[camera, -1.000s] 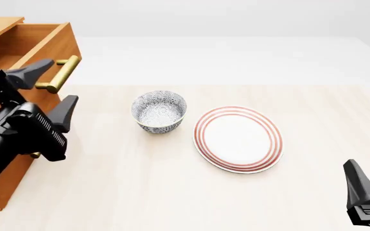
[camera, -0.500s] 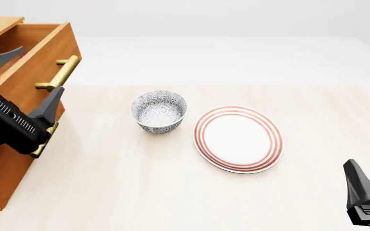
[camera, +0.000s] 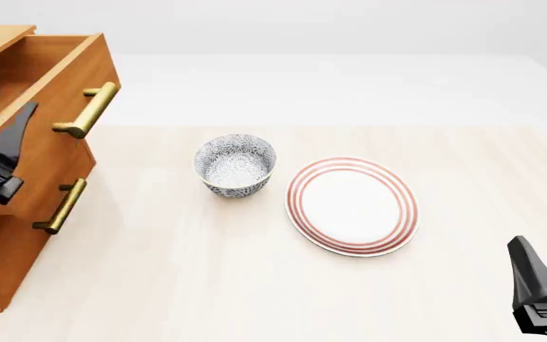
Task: Open the top drawer of the cabinet.
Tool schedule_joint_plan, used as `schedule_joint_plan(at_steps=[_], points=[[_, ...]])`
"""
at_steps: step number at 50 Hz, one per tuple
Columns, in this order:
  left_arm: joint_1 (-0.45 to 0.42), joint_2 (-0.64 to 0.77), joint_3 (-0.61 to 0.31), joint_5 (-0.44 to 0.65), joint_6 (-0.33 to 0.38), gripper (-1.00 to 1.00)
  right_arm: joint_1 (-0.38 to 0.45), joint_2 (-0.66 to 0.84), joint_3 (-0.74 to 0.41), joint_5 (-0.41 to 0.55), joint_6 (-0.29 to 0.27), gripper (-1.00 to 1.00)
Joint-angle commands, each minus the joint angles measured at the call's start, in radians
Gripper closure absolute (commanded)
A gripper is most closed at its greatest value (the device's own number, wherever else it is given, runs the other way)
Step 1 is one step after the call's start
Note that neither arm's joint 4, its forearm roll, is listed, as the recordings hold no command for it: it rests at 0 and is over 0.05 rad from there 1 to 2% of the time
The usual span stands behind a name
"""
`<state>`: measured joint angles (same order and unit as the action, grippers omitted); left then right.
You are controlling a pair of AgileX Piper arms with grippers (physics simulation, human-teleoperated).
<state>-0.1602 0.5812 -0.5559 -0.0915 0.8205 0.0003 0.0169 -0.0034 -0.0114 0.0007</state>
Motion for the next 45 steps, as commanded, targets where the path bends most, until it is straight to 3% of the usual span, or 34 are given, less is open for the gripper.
schedule_joint_plan(at_steps=[1, 14, 20, 27, 36, 39, 41, 45], points=[[0.023, -0.026, -0.064, 0.099, -0.13, -1.0, 0.0, 0.0, 0.0, 0.0, 0.0, -1.0], [0.032, 0.039, -0.216, 0.267, -0.271, -1.0, 0.0, 0.0, 0.0, 0.0, 0.0, -1.0], [0.051, 0.052, -0.245, 0.305, -0.274, -1.0, 0.0, 0.0, 0.0, 0.0, 0.0, -1.0], [0.062, 0.08, -0.319, 0.389, -0.342, -1.0, 0.0, 0.0, 0.0, 0.0, 0.0, -1.0], [0.074, 0.121, -0.396, 0.463, -0.376, -1.0, 0.0, 0.0, 0.0, 0.0, 0.0, -1.0], [0.073, 0.148, -0.454, 0.513, -0.444, -1.0, 0.0, 0.0, 0.0, 0.0, 0.0, -1.0], [0.107, 0.15, -0.473, 0.548, -0.434, -1.0, 0.0, 0.0, 0.0, 0.0, 0.0, -1.0], [0.088, 0.163, -0.511, 0.563, -0.446, -1.0, 0.0, 0.0, 0.0, 0.0, 0.0, -1.0]])
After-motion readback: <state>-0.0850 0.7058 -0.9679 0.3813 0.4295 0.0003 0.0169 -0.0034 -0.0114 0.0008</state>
